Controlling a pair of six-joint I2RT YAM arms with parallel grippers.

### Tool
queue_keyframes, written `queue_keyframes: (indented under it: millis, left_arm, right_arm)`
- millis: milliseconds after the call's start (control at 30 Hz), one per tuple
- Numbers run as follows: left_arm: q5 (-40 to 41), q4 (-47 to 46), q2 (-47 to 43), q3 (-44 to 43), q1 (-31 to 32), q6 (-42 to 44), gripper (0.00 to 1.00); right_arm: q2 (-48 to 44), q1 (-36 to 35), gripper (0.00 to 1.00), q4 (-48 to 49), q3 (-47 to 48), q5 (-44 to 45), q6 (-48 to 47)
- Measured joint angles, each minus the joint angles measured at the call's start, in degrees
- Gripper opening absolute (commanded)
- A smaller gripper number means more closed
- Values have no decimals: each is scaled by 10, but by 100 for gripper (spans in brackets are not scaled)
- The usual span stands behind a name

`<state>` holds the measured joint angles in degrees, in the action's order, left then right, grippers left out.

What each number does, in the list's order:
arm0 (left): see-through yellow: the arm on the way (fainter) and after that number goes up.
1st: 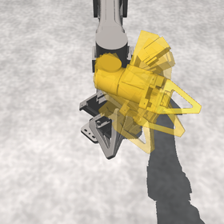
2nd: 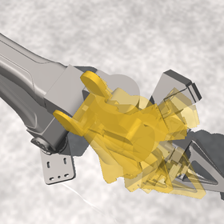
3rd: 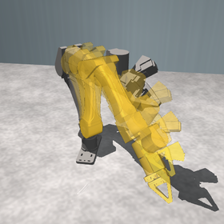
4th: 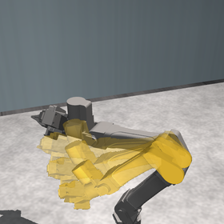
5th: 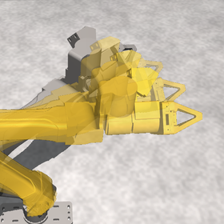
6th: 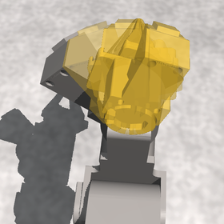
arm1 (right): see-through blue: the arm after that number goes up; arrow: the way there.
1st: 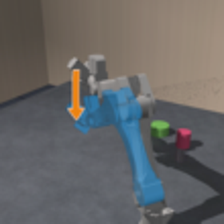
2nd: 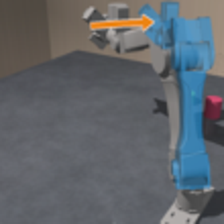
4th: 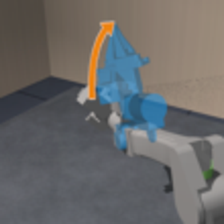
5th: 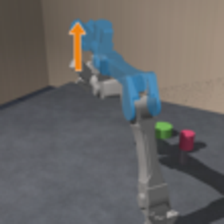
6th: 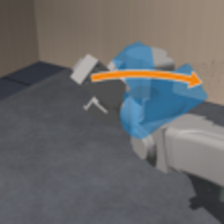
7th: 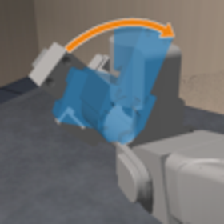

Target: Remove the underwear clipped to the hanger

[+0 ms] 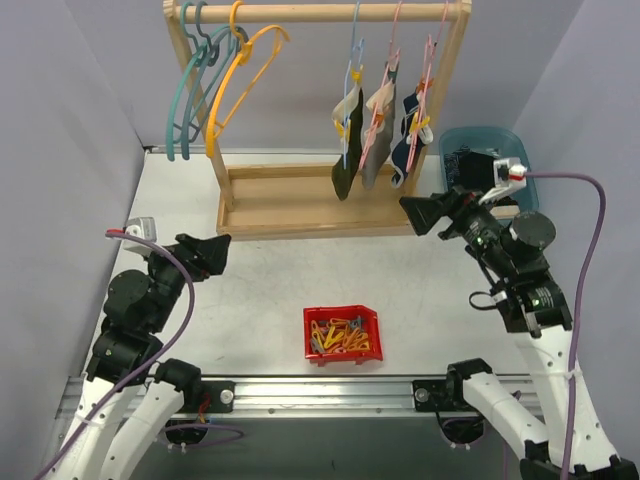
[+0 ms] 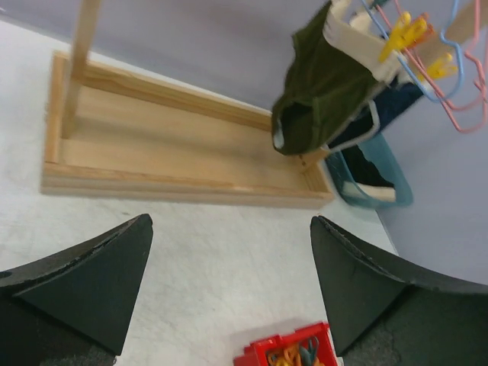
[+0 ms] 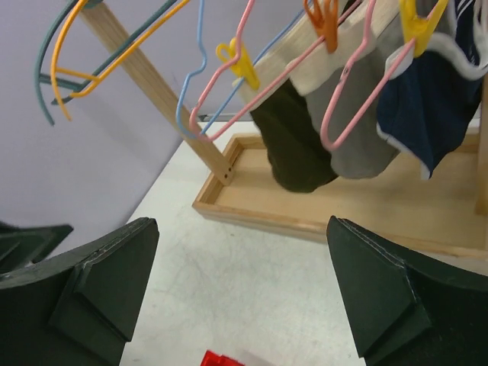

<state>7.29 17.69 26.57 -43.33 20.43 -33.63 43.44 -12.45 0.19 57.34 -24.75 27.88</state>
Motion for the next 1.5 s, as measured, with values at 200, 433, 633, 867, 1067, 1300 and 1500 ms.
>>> queue_keyframes:
  millis: [200,433,633,867,1067,1300,1500]
  left_arm:
    - [-110,-4,-2,47,0,-26,94]
    - [-166,21,80,35,0,-27,94]
    - [-185,44,79,33,0,-28,94]
    - [-187,58,35,33,0,-28,94]
    - [-187,70,31,33,0,-33,94]
    - [-187,77,21,33,0,-34,94]
    - [-188,84,16,33,0,-34,94]
  right_arm:
    - [149,-8,100,-54,162,84,-58]
    - [312,-76,100,-135,351,291,-96]
    - [387,-144,97,-200,418,427,-97]
    - [404,-153,88,-263,447,510,-71]
    - [431,-153,81,-284,474,511,-63]
    - [462,-153,68,-302,479,503,-47]
    - [462,-153,41,-309,479,502,-36]
